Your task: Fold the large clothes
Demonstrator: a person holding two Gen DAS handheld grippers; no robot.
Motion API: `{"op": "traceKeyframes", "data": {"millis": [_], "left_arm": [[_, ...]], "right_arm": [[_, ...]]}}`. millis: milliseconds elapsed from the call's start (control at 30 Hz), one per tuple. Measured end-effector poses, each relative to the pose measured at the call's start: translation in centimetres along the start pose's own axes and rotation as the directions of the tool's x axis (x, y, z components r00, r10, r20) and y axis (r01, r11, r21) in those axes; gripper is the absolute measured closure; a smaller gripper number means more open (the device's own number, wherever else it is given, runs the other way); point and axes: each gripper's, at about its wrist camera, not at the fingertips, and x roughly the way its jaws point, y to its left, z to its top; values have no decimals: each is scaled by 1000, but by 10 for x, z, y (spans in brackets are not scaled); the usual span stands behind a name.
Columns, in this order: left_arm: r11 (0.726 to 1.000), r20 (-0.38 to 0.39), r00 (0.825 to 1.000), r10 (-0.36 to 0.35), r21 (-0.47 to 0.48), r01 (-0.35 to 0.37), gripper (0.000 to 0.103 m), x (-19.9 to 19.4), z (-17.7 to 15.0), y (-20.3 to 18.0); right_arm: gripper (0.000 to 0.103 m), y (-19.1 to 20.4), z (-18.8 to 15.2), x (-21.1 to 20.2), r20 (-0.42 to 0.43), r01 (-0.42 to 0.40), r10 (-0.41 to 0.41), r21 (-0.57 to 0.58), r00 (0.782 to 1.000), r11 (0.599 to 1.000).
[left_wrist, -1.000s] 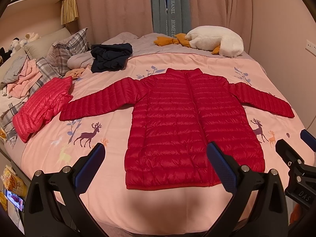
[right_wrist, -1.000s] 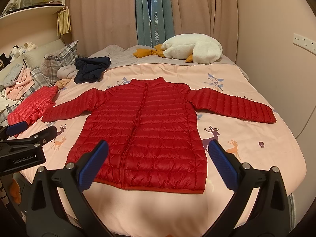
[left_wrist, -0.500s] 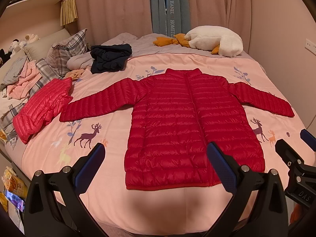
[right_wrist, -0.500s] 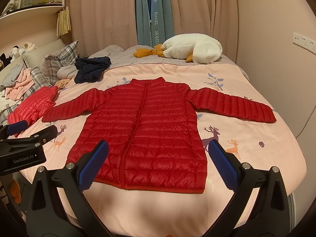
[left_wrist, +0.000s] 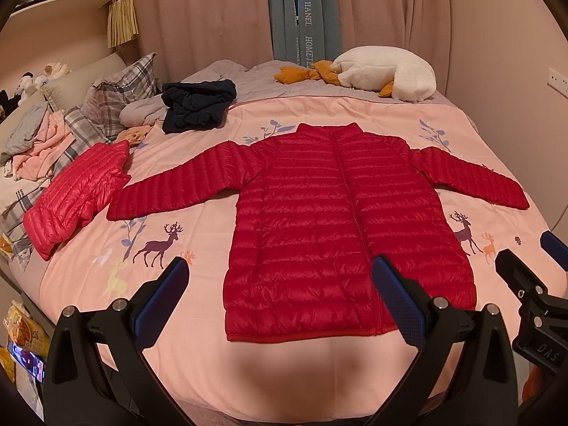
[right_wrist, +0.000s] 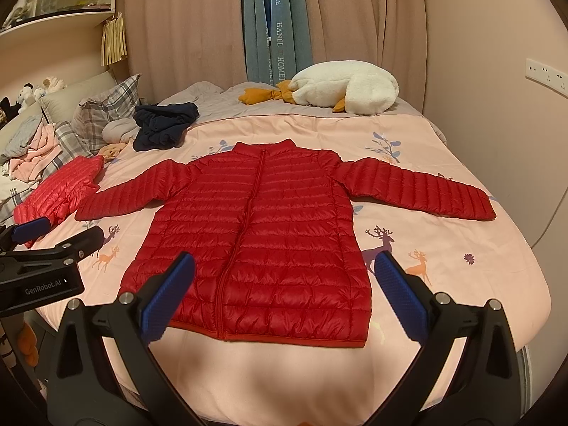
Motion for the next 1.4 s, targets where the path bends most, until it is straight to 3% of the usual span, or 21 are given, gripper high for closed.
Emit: {"op": "traceKeyframes", "data": {"millis": [833,967,1033,1133,1200,1233,1267,1333,1400], "left_arm": [[1000,3,1000,-4,3,4,1,1,1,-2],[997,-12,998,-63,-38,63,1,9,2,3],[992,-29,994,-101,-82,99,1,19,1,11],[966,-50,979,-197,-181,185,1,44,-1,32],[931,-53,959,-278,-260,256,1,63,-5,46],[895,-48,943,-331,-333,297,1,77,-7,62],[874,-41,937,-346,-376,306,1,86,-10,70],[821,-4,939,-345,-487,299,1,110,-15,101],[792,8,949,-314,-549,267,1,128,-17,124]], "right_arm": [[2,-3,0,-2,6,-10,10,16,1000,1000],[2,-22,3,-4,58,-171,165,113,985,979],[2,-32,-1,1,109,-294,279,173,954,940],[2,-44,-4,13,159,-425,397,240,904,873],[2,-47,-5,24,165,-465,435,270,885,843],[2,-48,-7,29,169,-471,440,281,882,836],[2,-48,-8,34,170,-470,438,288,883,835],[2,-47,-10,45,146,-459,436,290,888,840],[2,-45,-11,55,113,-482,470,282,875,829]]}}
